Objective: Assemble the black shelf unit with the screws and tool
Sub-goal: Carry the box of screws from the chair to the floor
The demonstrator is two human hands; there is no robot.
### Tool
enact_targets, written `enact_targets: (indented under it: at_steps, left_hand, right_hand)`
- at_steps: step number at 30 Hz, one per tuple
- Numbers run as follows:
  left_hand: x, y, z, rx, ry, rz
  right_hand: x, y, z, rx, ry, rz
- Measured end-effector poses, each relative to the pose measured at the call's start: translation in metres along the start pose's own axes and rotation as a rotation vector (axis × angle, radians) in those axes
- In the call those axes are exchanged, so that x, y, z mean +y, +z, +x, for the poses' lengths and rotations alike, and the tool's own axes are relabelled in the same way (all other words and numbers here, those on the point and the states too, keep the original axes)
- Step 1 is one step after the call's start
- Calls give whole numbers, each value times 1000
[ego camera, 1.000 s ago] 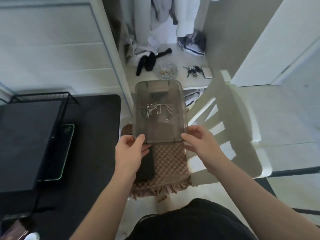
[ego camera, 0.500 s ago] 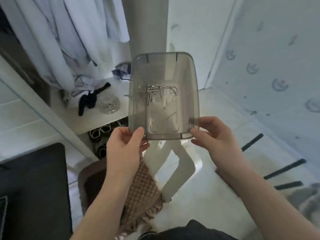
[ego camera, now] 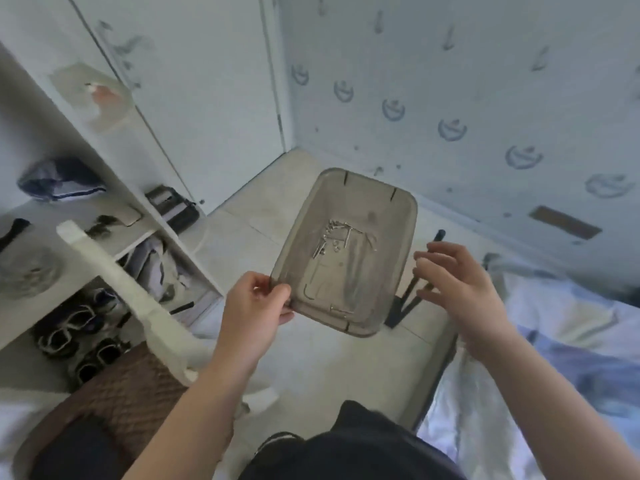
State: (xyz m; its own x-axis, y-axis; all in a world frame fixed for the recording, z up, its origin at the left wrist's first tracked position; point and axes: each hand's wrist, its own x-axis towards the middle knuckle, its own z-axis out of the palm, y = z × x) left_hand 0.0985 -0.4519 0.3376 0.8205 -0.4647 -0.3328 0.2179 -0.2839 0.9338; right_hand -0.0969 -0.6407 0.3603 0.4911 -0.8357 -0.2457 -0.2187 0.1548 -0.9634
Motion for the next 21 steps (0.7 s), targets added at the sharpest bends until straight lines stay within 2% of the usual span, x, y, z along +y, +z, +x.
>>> enact_targets:
  at_steps: [3, 7, 10, 13, 18, 21]
  left_hand:
    - [-19, 51, 10, -73, -31, 154]
    - [-42, 105, 21, -224, -98, 328]
    - [-55, 134, 35, -358, -144, 426]
    - [-64, 157, 53, -469, -159, 517]
    - [-91, 181, 82, -476, -248, 406]
    - [-124, 188, 97, -437, -445, 261]
  right_hand:
    - [24, -61, 31, 126, 31, -59]
    - [55, -117, 59, 188, 95, -210]
    - [77, -143, 69, 128, 194, -359]
    - [101, -157, 65, 48, 333, -365]
    - [151, -159, 53, 95, 414, -440]
    - [188, -143, 48, 216, 484, -373]
